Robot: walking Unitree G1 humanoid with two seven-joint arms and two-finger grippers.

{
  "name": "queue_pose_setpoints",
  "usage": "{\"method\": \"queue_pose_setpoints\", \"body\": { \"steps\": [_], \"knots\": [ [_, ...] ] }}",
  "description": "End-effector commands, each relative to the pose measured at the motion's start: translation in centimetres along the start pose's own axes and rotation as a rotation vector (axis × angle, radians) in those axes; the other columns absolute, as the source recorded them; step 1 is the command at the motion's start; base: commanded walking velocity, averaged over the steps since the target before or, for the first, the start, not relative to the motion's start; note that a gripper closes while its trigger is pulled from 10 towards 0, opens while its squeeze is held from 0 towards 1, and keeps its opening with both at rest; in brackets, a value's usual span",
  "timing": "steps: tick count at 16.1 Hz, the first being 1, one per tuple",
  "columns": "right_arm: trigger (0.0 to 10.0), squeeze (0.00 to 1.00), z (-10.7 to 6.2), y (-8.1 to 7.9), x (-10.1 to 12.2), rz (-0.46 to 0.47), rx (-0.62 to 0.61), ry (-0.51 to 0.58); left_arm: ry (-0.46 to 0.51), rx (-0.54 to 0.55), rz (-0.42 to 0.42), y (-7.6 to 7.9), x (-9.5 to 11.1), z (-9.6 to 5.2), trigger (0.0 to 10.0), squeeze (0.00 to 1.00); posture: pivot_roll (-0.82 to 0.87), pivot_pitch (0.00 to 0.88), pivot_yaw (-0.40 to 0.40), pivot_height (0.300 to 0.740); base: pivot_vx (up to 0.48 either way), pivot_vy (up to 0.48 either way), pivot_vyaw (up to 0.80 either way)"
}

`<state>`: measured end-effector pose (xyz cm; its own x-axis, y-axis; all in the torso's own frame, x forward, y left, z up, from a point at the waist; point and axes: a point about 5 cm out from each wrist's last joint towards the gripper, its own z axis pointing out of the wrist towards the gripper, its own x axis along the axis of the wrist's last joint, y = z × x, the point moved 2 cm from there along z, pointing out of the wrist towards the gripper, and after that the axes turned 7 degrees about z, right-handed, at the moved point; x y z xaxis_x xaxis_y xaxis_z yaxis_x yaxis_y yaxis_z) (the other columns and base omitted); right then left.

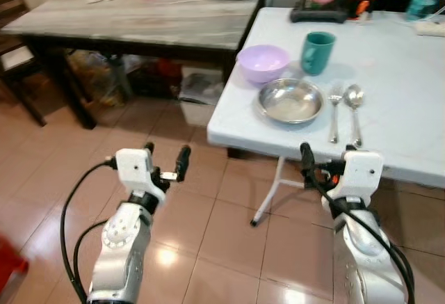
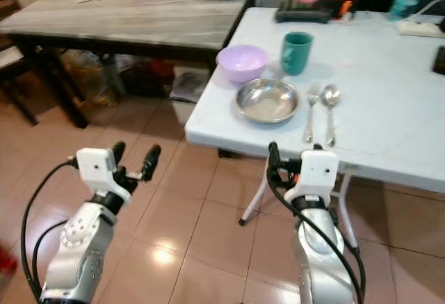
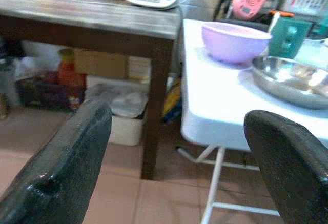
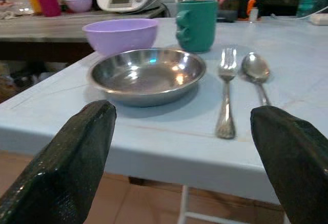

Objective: Setting the table

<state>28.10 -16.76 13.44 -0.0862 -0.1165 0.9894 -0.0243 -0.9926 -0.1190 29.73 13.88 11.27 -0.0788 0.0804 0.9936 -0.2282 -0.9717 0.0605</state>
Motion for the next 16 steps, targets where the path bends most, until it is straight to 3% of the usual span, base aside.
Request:
{"method": "queue_pose_setpoints", "body": {
  "steps": [1, 12, 16],
  "knots": [
    [10.0, 0.0, 0.0, -0.2, 0.6, 0.004, 0.012, 0.02, 0.004, -0.006, 0.002, -0.1, 0.2, -0.1, 10.0, 0.0, -0.17, 0.09, 0.084, 0.74, 0.371, 0.0, 0.0],
    [10.0, 0.0, -0.2, -0.3, 0.5, 0.0, 0.026, 0.01, -0.02, -0.043, -0.034, 0.8, -0.3, -0.4, 10.0, 0.0, -0.18, 0.091, 0.077, 0.74, 0.449, 0.0, -0.15],
    [10.0, 0.0, -0.2, -0.4, 0.7, 0.0, 0.037, 0.012, -0.018, -0.061, -0.036, 1.1, -0.2, -0.6, 10.0, 0.0, -0.18, 0.094, 0.072, 0.74, 0.0, 0.0, 0.0]
  ]
}}
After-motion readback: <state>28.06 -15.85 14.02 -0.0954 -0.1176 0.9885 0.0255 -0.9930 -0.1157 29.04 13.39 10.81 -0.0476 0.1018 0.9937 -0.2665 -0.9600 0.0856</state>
